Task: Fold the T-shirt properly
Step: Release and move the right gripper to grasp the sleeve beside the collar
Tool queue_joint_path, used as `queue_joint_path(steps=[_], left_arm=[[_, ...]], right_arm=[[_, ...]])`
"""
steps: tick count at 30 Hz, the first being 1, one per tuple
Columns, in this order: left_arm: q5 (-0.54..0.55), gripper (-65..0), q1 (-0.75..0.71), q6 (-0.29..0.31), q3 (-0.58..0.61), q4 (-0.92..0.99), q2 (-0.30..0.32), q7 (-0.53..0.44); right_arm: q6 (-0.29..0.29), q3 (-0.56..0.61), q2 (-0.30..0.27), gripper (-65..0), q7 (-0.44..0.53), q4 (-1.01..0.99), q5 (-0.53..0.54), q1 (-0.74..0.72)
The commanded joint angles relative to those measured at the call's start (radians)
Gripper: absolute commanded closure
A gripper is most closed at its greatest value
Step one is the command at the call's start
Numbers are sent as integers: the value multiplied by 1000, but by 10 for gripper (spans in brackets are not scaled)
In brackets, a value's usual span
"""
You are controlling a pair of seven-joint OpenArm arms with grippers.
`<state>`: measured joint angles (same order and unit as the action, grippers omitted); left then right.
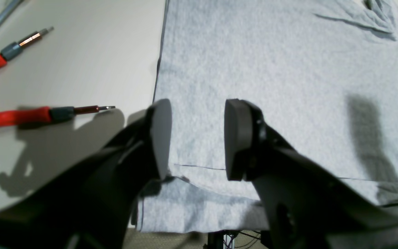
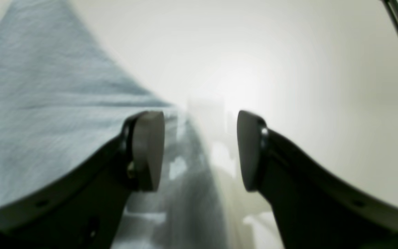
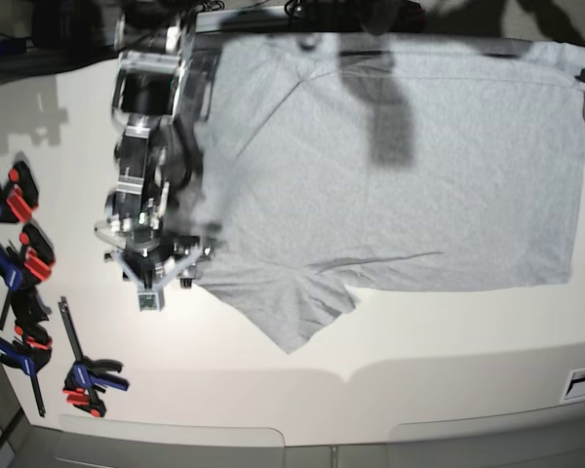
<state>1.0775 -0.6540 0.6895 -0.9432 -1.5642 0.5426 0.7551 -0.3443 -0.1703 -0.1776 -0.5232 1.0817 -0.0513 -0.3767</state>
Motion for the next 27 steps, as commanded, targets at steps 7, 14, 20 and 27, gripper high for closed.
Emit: queue_joint_path(steps=[7,14,20,27], left_arm=[[23,-235,-5,9,-11,-14,20,-28],[23,-235,-5,9,-11,-14,21,-53],[23,-236,9,9,-11,-14,20,-45],[23,-235,13,9,-11,-14,20,-47]], right_arm=[[-201,0,-131,-317,-39,-489,216,-289],[-245,0,-119,-317,-62,-589,272,-286],[-288,0,-76,-317,-68,-588,272,-285],[-279,0,-72,-260,-61,-588,272,-285]])
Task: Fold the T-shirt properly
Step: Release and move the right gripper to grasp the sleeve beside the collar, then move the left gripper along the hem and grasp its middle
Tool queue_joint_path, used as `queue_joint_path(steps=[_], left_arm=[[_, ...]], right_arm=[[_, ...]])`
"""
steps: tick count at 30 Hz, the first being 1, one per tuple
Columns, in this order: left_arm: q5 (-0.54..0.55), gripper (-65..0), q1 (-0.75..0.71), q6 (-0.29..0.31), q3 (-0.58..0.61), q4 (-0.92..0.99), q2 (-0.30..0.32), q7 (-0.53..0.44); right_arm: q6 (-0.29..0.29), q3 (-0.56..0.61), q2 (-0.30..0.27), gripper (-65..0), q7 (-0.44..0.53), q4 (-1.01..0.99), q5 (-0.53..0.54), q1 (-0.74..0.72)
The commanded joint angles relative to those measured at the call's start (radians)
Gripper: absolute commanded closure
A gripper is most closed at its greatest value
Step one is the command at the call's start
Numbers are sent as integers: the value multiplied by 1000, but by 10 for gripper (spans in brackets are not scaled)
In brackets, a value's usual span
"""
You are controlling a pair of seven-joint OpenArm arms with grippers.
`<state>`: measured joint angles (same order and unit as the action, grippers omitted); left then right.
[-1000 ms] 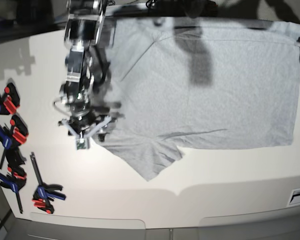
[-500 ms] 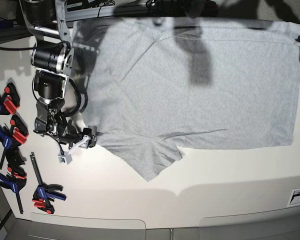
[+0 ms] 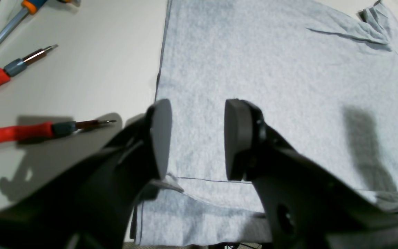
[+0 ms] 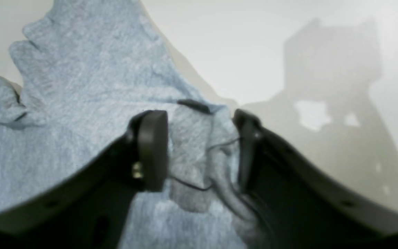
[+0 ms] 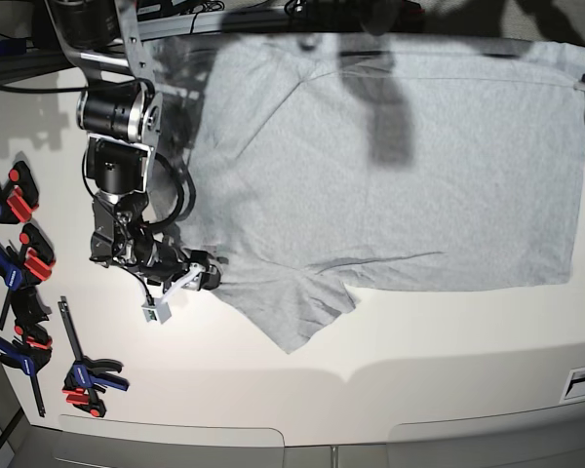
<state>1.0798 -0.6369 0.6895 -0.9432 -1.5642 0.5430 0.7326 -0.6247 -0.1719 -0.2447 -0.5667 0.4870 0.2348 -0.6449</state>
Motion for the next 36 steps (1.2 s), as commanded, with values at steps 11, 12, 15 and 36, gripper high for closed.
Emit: queue_joint_path(steps=[11,12,15,36], left_arm=[[-93,-235,293,-92,159,85,134,-31],[-117,-235,342,-102,203,124,155,-31],[-160,-235,502,-115,331,289,208,-56],[-164,-235,1303,-122,585,1416,241,-210]], right_arm=[[1,2,-1,0,6,6,-14,-17],[1,2,-1,0,6,6,-14,-17],[0,2,-1,0,5,6,-14,-17],[1,2,35,0,13,6,-18,-16]])
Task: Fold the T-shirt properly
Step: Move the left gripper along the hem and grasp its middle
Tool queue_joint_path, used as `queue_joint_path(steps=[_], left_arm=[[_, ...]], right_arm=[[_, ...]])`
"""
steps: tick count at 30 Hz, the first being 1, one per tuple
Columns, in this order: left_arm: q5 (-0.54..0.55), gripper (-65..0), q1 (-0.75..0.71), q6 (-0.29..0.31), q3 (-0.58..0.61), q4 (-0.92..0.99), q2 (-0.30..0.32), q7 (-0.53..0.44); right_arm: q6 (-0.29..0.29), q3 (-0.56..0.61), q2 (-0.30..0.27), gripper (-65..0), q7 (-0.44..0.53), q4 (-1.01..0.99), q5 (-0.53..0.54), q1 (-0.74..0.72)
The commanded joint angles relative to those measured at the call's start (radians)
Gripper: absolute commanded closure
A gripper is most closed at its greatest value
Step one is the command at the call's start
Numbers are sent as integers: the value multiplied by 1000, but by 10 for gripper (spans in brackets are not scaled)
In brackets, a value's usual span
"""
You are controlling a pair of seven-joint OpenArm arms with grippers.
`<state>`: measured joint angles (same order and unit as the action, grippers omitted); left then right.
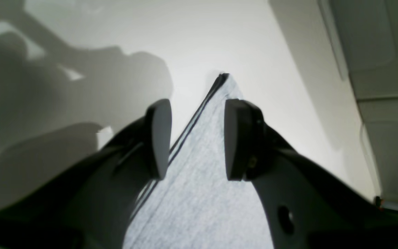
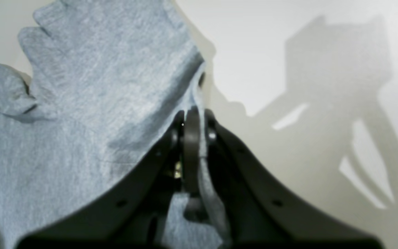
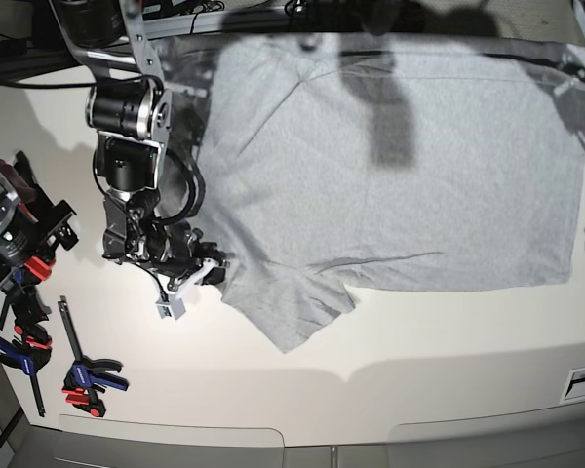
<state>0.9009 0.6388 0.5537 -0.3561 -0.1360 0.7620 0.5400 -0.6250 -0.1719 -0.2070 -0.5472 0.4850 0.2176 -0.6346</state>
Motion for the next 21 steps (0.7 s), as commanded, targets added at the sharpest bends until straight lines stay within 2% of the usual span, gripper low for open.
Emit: queue_joint_path(steps=[1,3,5,14,21], left_arm=[[15,-235,28,11,-2,-5,17,-23],[6,-235,28,-37,-2,-3,2,-34],[-35,-235,29,-58,-2,-3,-16,-45],[-106,-235,29,-57,-2,-3,-100,-80],[-227,-235,29,-57,-2,-3,-109,-131]], right_arm=[[1,2,-2,0,-3,8,0,-27],[1,2,-1,0,1,8,0,-27],[1,2,-1,0,0,8,0,-27],[1,2,-1,0,0,8,-1,-27],[1,2,-1,0,0,8,-1,-27]])
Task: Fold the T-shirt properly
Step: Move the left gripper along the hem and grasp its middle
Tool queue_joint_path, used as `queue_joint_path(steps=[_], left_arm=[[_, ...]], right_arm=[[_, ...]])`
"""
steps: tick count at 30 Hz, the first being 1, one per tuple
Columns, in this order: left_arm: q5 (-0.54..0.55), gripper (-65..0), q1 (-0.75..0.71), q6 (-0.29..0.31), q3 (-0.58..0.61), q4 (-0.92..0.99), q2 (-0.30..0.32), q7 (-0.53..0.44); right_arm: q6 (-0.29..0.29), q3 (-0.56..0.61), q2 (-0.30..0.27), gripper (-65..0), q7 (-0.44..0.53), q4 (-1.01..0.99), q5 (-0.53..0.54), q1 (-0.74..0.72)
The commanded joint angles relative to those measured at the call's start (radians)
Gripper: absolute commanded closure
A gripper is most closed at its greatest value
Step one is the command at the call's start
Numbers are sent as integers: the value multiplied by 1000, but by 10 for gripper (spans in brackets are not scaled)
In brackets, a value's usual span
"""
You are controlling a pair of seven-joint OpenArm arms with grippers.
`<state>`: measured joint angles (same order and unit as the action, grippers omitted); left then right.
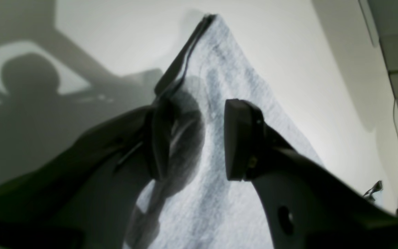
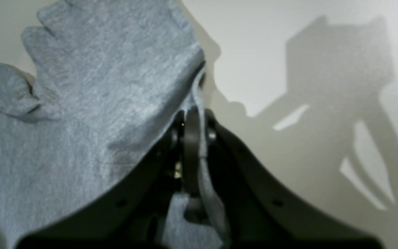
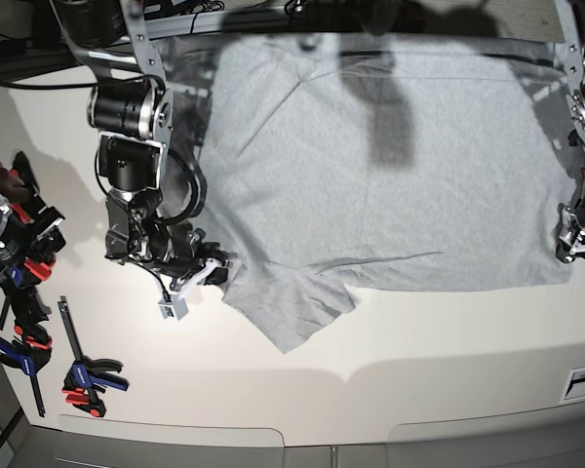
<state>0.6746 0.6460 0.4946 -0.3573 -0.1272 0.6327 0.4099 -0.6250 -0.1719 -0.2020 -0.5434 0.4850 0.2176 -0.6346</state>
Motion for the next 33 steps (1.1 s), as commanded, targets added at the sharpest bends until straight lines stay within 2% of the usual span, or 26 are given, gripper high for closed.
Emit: queue_joint_path(steps=[1,8,11,13,17,24,27,33], left_arm=[[-10,-235,22,2,-1,-15,25,-5],[-50,-235,19,-5,-1,-19,91,-68],[-71,-235,15,-80,-1,-19,109,-76],[-80,-235,2,-84,-1,-19,113,-85],[-80,-234,-29,-84,-1,-19,98,-94],[-79,-234,-47,-81,-1,-19,36,-95],[-79,-234,-44,-52,-1,-19,19,-97],[-80,-234,-45,-49,-1,-23,8,-105]], right_arm=[[1,2,-6,0,-3,8,-1,-27],[1,2,-10,0,-4,8,-5,-27],[1,2,-11,0,-3,8,-4,-27],[1,2,-10,0,-3,8,-4,-27],[1,2,-11,0,-3,8,-5,-27],[1,2,-11,0,-3,8,-4,-27],[1,2,-11,0,-3,8,-5,-27],[1,2,-11,0,-3,8,-4,-27]])
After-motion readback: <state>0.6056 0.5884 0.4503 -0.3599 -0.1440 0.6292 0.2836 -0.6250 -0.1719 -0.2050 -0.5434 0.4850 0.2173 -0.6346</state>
